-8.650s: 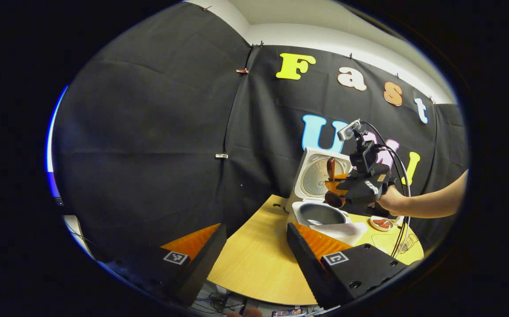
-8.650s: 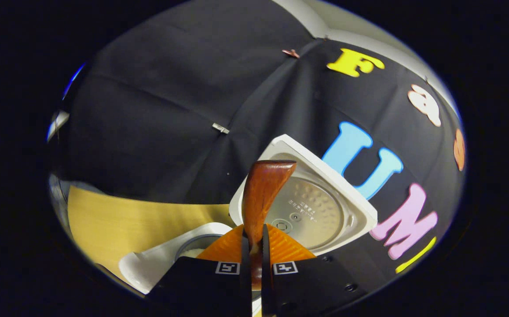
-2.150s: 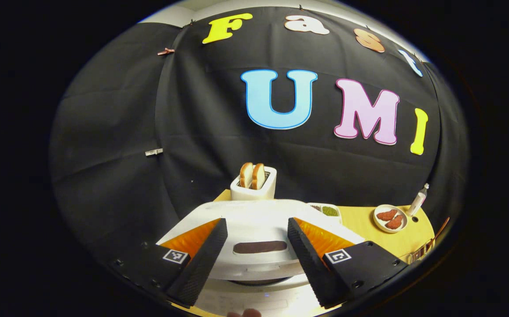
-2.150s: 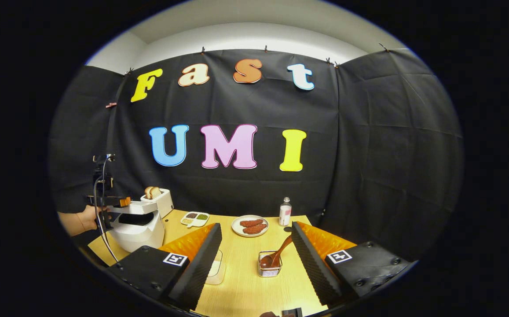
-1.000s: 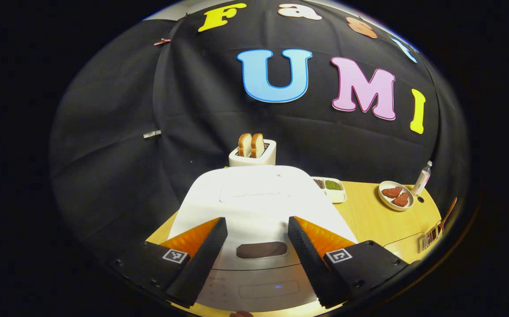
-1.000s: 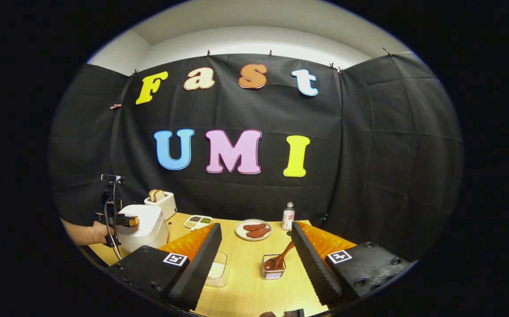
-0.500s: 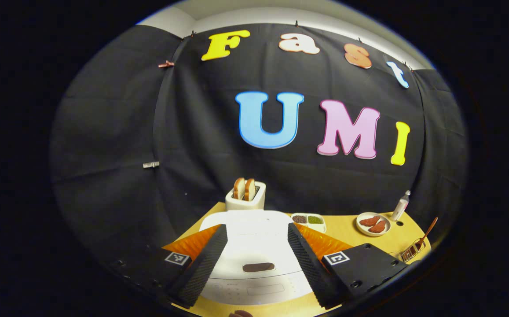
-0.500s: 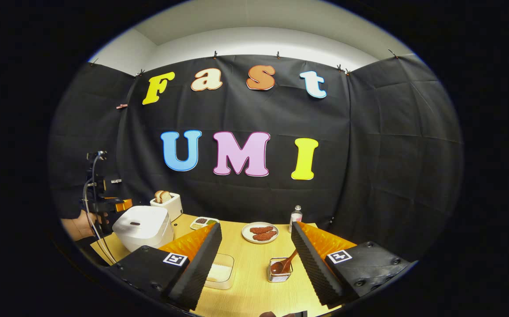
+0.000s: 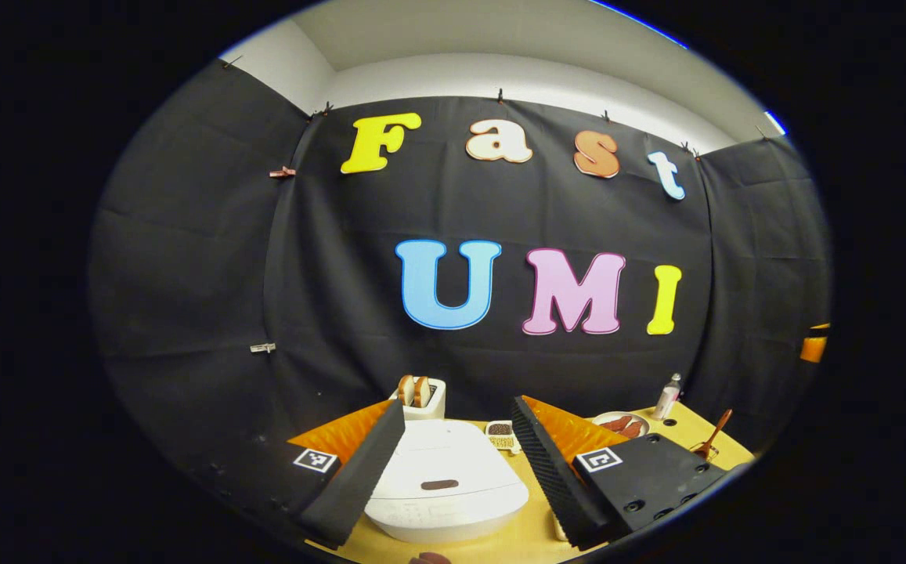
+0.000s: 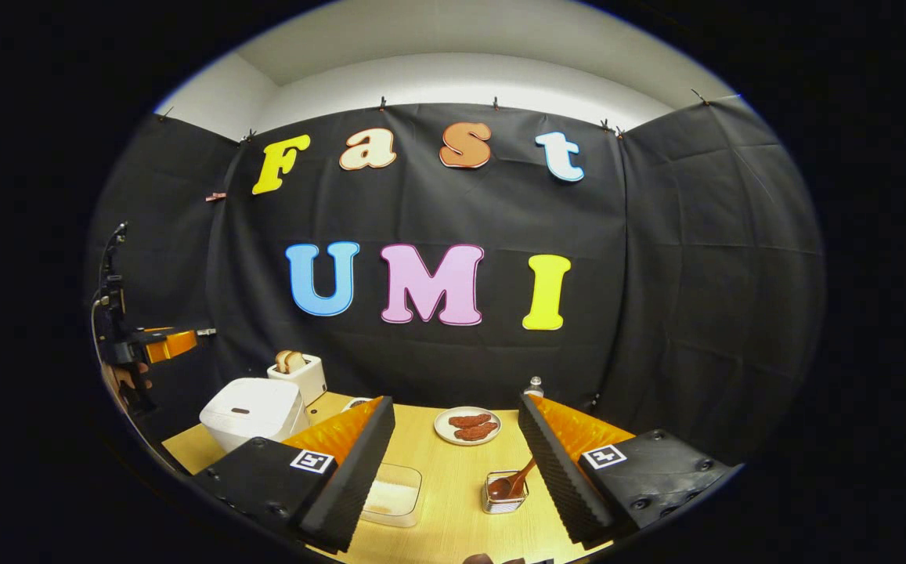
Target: Close the left gripper, press the button to open the rice cooker; take a wooden spoon from the chopstick holder with the right hand, scoop a spoonful of rice and pour it into the rice cooker, then put the wooden spoon back into the chopstick holder.
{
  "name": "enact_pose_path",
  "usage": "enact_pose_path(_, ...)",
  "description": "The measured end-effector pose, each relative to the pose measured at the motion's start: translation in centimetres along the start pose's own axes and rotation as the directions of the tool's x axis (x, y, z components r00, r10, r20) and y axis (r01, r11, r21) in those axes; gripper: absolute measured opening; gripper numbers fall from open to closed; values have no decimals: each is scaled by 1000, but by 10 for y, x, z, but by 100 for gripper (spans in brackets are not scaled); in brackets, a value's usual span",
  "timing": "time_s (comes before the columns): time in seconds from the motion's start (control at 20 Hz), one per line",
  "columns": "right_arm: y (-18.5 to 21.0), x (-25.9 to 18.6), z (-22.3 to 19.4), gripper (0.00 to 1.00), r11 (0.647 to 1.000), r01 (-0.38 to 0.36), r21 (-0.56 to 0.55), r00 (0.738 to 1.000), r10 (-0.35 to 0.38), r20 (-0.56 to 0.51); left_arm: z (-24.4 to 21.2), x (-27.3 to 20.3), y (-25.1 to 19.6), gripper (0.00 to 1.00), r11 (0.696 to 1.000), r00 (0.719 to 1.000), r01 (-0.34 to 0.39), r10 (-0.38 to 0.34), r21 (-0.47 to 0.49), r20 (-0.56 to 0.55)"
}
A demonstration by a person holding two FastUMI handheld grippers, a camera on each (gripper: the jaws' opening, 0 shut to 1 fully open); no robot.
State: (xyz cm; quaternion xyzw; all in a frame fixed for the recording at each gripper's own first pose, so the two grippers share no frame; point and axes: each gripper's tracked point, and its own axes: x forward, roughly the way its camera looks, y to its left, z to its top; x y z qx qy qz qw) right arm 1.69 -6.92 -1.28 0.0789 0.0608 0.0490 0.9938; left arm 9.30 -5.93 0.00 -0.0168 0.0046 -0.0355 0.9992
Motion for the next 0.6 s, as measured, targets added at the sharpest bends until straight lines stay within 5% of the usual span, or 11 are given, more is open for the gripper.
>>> enact_pose_path(0.6,6,4,18,99,1000,9,-28,998,-8,57,55,-79,-3,95,1000,996,-10,8,19,88)
